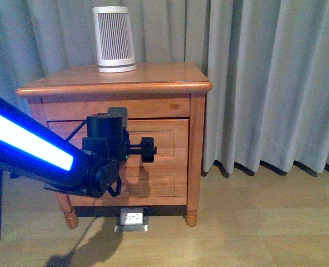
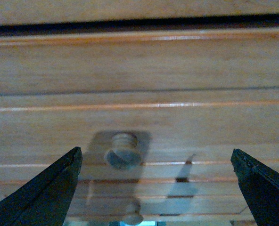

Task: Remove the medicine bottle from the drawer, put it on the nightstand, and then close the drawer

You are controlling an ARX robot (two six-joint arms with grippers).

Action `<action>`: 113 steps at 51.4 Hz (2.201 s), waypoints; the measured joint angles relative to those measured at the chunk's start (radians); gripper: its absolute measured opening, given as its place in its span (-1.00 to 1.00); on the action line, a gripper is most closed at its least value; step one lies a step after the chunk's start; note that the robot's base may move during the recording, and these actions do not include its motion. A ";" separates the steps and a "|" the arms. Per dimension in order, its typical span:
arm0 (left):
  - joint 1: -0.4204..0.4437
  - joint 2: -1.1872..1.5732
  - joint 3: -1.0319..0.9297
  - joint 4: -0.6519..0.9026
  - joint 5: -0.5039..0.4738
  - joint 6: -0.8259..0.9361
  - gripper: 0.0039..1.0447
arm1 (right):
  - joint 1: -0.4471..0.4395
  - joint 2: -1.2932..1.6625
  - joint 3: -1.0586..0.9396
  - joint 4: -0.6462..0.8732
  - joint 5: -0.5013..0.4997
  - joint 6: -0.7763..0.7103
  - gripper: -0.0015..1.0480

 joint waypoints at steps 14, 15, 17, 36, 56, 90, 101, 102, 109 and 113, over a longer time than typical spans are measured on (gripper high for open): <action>0.000 0.071 0.138 -0.070 0.000 0.006 0.87 | 0.000 0.000 0.000 0.000 0.000 0.000 0.87; 0.000 0.077 0.145 -0.076 0.000 0.006 0.87 | 0.000 0.000 0.000 0.000 0.000 0.000 0.87; 0.000 0.087 0.158 -0.085 -0.001 0.007 0.87 | 0.000 0.000 0.000 0.000 0.000 0.000 0.87; 0.008 0.145 0.252 -0.129 -0.018 0.013 0.87 | 0.000 0.000 0.000 0.000 0.000 0.000 0.87; 0.025 0.156 0.259 -0.134 -0.019 0.034 0.54 | 0.000 0.000 0.000 0.000 0.000 0.000 0.87; 0.040 0.130 0.169 -0.045 -0.018 0.066 -0.51 | 0.000 0.000 0.000 0.000 0.000 0.000 0.87; 0.037 0.014 -0.091 0.098 -0.027 0.068 -0.51 | 0.000 0.000 0.000 0.000 0.000 0.000 0.87; 0.036 0.000 -0.122 0.115 -0.028 0.068 -0.51 | 0.000 0.000 0.000 0.000 0.000 0.000 0.87; 0.021 -0.116 -0.393 0.260 -0.053 0.067 -0.52 | 0.000 0.000 0.000 0.000 0.000 0.000 0.87; 0.003 -0.191 -0.562 0.332 -0.086 0.057 -0.52 | 0.000 0.000 0.000 0.000 0.000 0.000 0.87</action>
